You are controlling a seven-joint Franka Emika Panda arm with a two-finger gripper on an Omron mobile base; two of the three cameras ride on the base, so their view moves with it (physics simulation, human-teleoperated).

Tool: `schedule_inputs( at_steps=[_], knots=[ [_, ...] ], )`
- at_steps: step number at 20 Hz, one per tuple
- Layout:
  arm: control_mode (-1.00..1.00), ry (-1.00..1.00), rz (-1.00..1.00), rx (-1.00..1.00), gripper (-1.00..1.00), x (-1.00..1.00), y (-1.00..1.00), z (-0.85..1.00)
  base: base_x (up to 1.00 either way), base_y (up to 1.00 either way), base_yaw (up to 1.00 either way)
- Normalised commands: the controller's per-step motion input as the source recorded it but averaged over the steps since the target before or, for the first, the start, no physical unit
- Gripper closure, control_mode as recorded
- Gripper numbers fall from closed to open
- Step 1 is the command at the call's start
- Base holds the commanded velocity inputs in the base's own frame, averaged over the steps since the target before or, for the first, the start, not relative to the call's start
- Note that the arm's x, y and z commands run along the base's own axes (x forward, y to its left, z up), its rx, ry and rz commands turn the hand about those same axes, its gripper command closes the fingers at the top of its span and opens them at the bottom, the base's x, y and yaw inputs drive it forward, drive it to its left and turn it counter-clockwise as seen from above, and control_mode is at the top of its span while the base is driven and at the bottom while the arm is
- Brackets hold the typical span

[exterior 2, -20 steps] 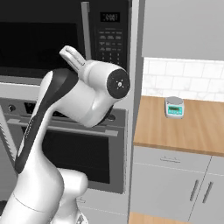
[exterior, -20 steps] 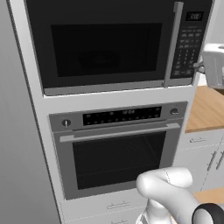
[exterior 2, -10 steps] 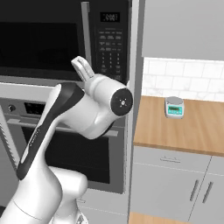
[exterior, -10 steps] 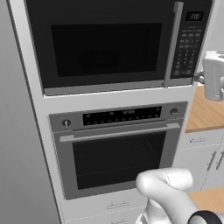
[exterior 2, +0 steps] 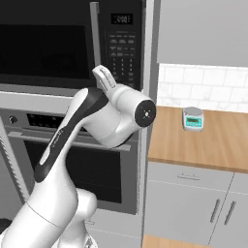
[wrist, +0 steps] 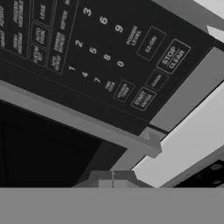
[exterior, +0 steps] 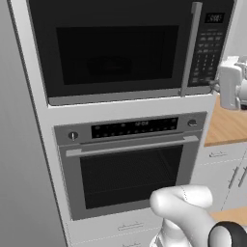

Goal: Open the microwave, place the bowl with waffle inside the microwave, then close the microwave door and turn it on.

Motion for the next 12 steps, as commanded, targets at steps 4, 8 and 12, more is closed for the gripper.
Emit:
schedule_inputs(
  at_steps=[4, 8, 12],
  knots=[
    [-1.00, 0.00, -0.01, 0.03, 1.00, 0.28, 0.00, 0.00, 0.00, 0.00, 0.00],
    [-1.00, 0.02, -0.05, 0.05, 1.00, 0.41, 0.00, -0.02, 0.00, 0.00, 0.00],
    [-1.00, 0.00, -0.06, 0.01, 1.00, 0.47, 0.00, -0.26, 0.00, 0.00, 0.00]
  ],
)
